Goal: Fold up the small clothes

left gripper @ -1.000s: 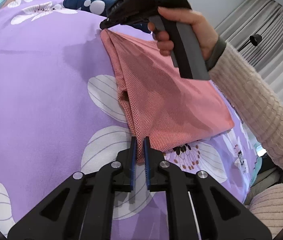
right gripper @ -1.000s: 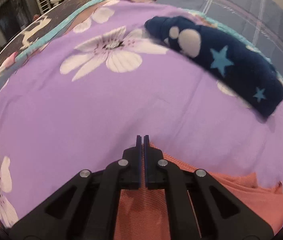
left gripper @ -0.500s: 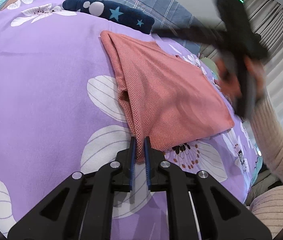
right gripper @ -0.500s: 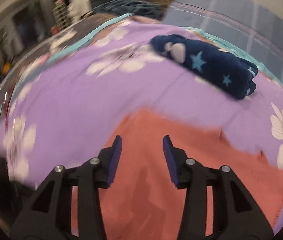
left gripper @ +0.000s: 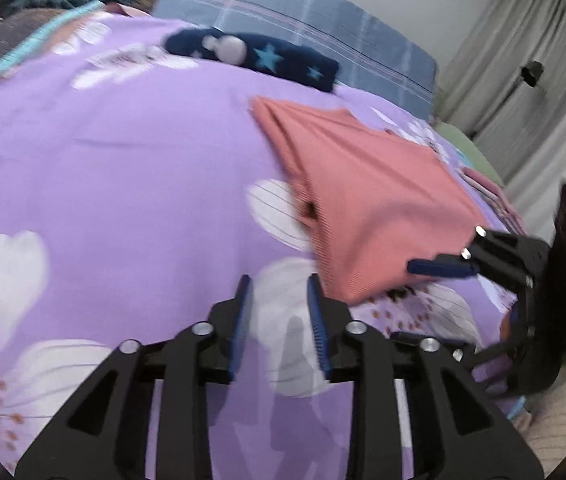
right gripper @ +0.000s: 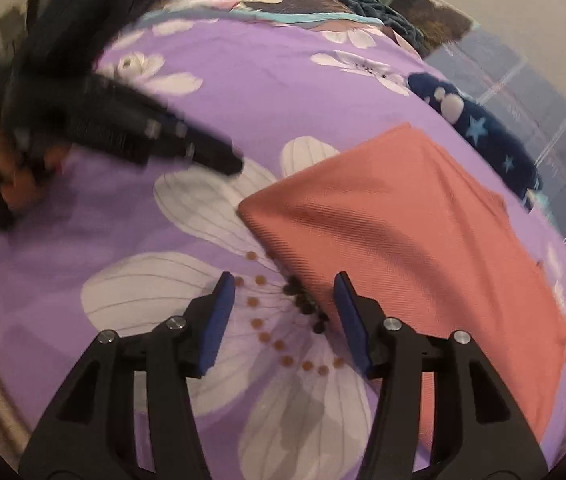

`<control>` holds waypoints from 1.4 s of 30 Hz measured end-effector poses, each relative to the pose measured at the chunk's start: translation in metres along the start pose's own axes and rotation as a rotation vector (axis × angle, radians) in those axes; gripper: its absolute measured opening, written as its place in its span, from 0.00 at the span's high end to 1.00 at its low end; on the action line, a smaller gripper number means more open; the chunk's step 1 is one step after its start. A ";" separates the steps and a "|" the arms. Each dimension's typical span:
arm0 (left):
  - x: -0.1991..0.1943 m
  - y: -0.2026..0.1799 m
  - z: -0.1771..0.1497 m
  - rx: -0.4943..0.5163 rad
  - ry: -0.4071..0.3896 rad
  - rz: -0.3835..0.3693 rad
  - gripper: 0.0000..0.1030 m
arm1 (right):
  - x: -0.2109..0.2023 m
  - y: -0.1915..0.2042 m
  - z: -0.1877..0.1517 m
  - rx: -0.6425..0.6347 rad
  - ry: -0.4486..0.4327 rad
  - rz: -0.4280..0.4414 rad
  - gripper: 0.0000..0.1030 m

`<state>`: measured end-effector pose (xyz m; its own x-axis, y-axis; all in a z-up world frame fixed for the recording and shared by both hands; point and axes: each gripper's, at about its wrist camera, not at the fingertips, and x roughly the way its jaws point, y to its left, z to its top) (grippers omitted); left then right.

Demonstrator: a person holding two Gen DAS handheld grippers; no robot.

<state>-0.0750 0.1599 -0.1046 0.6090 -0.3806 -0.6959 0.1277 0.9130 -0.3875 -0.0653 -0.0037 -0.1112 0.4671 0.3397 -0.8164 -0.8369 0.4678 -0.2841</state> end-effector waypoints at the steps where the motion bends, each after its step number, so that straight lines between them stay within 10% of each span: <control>1: -0.004 0.004 0.002 -0.006 -0.013 0.026 0.66 | 0.003 0.006 0.001 -0.024 -0.004 -0.051 0.46; 6: -0.013 0.021 0.014 -0.051 -0.055 0.036 0.63 | 0.019 0.017 0.011 -0.047 0.001 -0.208 0.41; 10: 0.014 0.026 0.051 -0.100 -0.039 -0.187 0.59 | 0.030 0.029 0.018 -0.070 -0.016 -0.322 0.41; 16: 0.111 0.025 0.113 -0.109 0.136 -0.328 0.51 | 0.027 0.022 0.017 -0.001 0.005 -0.320 0.45; 20: 0.140 0.022 0.139 -0.109 0.108 -0.388 0.51 | 0.025 0.021 0.012 0.011 0.000 -0.318 0.45; 24: 0.158 0.029 0.146 -0.129 0.114 -0.385 0.85 | 0.029 0.017 0.015 0.026 0.003 -0.297 0.45; 29: 0.155 0.027 0.142 -0.121 0.089 -0.384 0.86 | 0.044 0.023 0.029 -0.037 -0.026 -0.373 0.46; 30: 0.155 0.027 0.143 -0.118 0.088 -0.382 0.86 | 0.046 0.024 0.031 -0.046 -0.030 -0.386 0.48; 33: 0.156 0.031 0.143 -0.135 0.089 -0.400 0.86 | 0.051 0.034 0.031 -0.095 -0.022 -0.369 0.95; 42: 0.150 0.039 0.142 -0.173 0.047 -0.387 0.91 | 0.036 0.032 0.027 -0.065 -0.059 -0.347 0.96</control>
<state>0.1328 0.1592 -0.1383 0.5050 -0.7001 -0.5048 0.2040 0.6651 -0.7184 -0.0680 0.0456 -0.1360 0.7407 0.2168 -0.6358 -0.6410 0.5115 -0.5723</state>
